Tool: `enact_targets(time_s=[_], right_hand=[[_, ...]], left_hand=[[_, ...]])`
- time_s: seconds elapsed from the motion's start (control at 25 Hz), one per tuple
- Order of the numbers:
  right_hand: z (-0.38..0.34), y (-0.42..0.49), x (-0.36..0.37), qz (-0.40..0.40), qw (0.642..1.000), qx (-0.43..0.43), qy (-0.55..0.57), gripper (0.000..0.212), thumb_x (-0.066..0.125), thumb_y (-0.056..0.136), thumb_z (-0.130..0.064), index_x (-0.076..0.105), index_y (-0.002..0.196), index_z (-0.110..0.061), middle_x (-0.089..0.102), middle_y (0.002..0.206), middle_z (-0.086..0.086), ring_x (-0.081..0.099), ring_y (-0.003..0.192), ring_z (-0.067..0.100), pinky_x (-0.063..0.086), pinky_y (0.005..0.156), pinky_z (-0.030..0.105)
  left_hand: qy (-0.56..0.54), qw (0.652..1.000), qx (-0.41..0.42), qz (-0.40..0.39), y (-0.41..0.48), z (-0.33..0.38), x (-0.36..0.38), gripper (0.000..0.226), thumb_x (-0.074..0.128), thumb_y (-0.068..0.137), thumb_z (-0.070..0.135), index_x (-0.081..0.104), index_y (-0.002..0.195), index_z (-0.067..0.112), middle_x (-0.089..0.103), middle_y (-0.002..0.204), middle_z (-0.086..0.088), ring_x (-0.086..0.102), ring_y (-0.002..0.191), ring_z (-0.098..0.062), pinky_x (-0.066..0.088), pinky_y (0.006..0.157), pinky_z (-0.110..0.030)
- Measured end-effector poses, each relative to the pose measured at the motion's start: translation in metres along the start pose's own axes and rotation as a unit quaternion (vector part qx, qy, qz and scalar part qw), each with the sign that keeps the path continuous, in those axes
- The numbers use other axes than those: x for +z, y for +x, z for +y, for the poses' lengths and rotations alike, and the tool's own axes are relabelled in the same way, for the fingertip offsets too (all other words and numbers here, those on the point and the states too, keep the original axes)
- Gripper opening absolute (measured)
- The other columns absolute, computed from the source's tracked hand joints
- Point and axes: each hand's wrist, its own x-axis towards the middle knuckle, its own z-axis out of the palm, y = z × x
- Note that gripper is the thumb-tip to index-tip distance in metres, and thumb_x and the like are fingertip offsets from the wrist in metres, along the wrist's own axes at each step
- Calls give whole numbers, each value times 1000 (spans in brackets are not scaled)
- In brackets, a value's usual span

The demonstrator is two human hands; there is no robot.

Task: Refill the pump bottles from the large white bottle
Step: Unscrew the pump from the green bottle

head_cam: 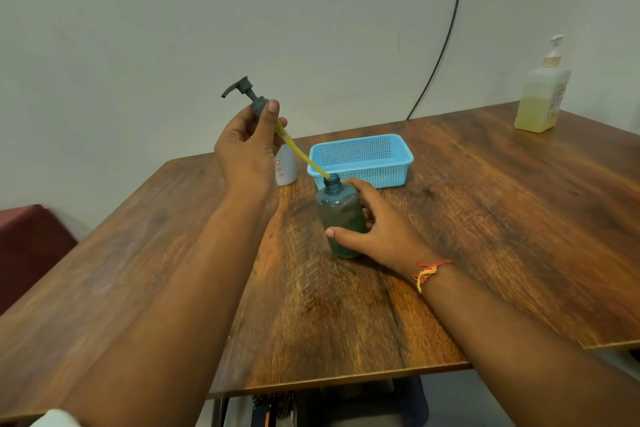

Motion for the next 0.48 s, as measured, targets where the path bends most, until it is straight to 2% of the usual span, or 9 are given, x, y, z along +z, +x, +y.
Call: enact_targets(time_s=[0.08,0.12,0.2,0.28,0.36,0.48], right_hand=[[-1,0,0,4,1000,0,-3,84,83,76,-49,35,145,-44,53,142,-7,55,117,6,50,89,16],[-1,-1,0,6,1000,0,-1,83,83,76,-47,36,145,-43,52,141,-8,55,114,3,49,85,11],[-2,-1,0,12,1000,-5,5,83,84,76,-44,37,144,-41,51,140,-8,56,112,2,51,84,10],[-2,0,0,15,1000,-7,11,84,84,75,-45,37,145,-39,49,141,-8,56,119,7,54,92,20],[-2,0,0,13,1000,-1,17,85,84,75,-45,36,146,-38,49,137,-12,55,122,10,55,97,28],[-1,0,0,15,1000,0,24,85,84,75,-43,37,145,-38,51,134,-14,57,119,9,55,97,31]], left_hand=[[-6,1000,5,21,4,4,-3,33,74,91,19,66,115,-3,72,84,-6,73,79,-11,60,69,-28],[-10,999,1,36,7,3,-7,35,75,91,19,64,116,-2,72,84,-5,73,79,-12,60,68,-27],[5,998,-20,66,14,-5,-19,39,79,87,24,61,114,3,73,90,-9,75,86,-18,63,75,-35],[94,992,-52,63,17,-20,-34,37,82,85,29,63,107,7,73,97,-12,73,91,-24,63,82,-40],[206,975,-79,11,12,-38,-48,32,82,84,29,68,104,9,72,98,-10,69,88,-22,61,77,-36],[369,926,-67,-50,5,-62,-61,32,85,79,27,72,105,14,73,99,-4,69,91,-16,60,78,-33]])
